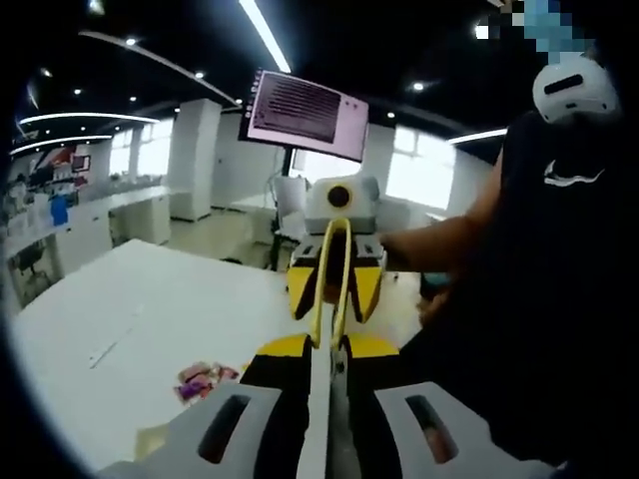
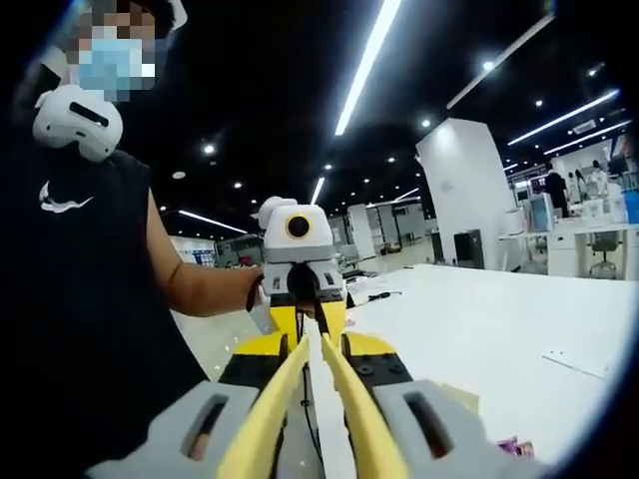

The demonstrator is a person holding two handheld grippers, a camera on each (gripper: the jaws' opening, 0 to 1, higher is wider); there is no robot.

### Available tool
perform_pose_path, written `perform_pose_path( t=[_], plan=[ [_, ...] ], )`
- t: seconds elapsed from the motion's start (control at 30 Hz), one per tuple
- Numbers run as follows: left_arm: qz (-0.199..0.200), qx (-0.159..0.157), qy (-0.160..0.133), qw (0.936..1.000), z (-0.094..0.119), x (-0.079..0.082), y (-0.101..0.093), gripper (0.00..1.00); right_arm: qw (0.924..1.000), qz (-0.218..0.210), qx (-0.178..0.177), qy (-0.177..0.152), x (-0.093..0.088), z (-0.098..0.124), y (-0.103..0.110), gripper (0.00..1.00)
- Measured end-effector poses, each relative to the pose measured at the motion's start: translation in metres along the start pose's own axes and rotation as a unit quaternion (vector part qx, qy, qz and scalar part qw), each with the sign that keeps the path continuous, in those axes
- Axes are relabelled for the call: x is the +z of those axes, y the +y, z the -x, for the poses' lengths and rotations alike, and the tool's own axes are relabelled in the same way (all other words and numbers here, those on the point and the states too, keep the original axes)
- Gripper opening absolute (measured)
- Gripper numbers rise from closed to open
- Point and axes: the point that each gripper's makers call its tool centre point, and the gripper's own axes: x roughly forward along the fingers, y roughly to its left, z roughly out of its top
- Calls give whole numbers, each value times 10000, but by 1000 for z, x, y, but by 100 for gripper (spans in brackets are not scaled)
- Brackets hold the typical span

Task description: Place the target food into the container with the food tongs after gripping and lifting it, then release it inside without dropping or visibly crushing the food.

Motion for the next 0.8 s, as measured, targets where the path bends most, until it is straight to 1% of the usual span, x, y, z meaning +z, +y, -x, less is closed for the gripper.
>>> perform_pose_path(
  t=[0.07, 0.13, 0.17, 0.23, 0.33, 0.37, 0.4, 0.43, 0.47, 0.53, 0.57, 0.6, 0.63, 0.67, 0.7, 0.73, 0.77, 0.8],
  plan=[
    [-379, 130, -97, 9992, -1, 4, 4, 11, 10000, -31, -55, 5, 1, -1, -3, 19],
    [-354, 129, -128, 9992, -4, 4, 1, 14, 10000, -31, -43, 67, 0, -4, -3, 20],
    [-342, 110, -165, 9992, -6, 5, 0, 18, 9999, 4, -55, 102, 0, -6, -3, 20],
    [-337, 152, -71, 9993, -10, 0, 1, 24, 9999, 33, -66, 124, 1, -9, -4, 20],
    [-429, 295, -147, 9985, -8, 1, 5, 33, 9996, 141, -118, 224, 3, -11, -6, 21],
    [-471, 440, -156, 9978, -6, 0, 10, 38, 9992, 243, -160, 267, 3, -10, -7, 22],
    [-599, 655, -44, 9960, -2, -4, 19, 42, 9988, 307, -202, 318, 3, -10, -9, 22],
    [-628, 766, 25, 9951, 1, -8, 22, 46, 9985, 339, -209, 368, 3, -7, -10, 23],
    [-571, 833, 8, 9949, 4, -11, 25, 52, 9983, 372, -237, 384, 3, -6, -12, 23],
    [-575, 946, 13, 9939, 9, -16, 30, 58, 9976, 447, -306, 420, 4, -1, -16, 23],
    [-637, 1094, 50, 9919, 14, -23, 35, 62, 9966, 602, -386, 407, 5, 2, -21, 22],
    [-677, 1166, 67, 9908, 17, -28, 37, 65, 9959, 697, -394, 409, 5, 3, -22, 22],
    [-759, 1268, 174, 9889, 22, -40, 40, 67, 9946, 805, -420, 507, 3, 7, -24, 22],
    [-865, 1374, 352, 9861, 26, -52, 44, 70, 9937, 865, -455, 545, 3, 8, -26, 23],
    [-792, 1455, 364, 9855, 30, -62, 45, 73, 9939, 833, -440, 575, 2, 10, -26, 23],
    [-695, 1495, 290, 9859, 32, -66, 46, 77, 9937, 829, -434, 614, 1, 11, -27, 23],
    [-553, 1675, 167, 9842, 38, -72, 51, 83, 9934, 843, -447, 643, 1, 12, -27, 24],
    [-515, 1803, 118, 9822, 43, -77, 55, 87, 9929, 847, -468, 697, -1, 13, -28, 24]
  ],
)
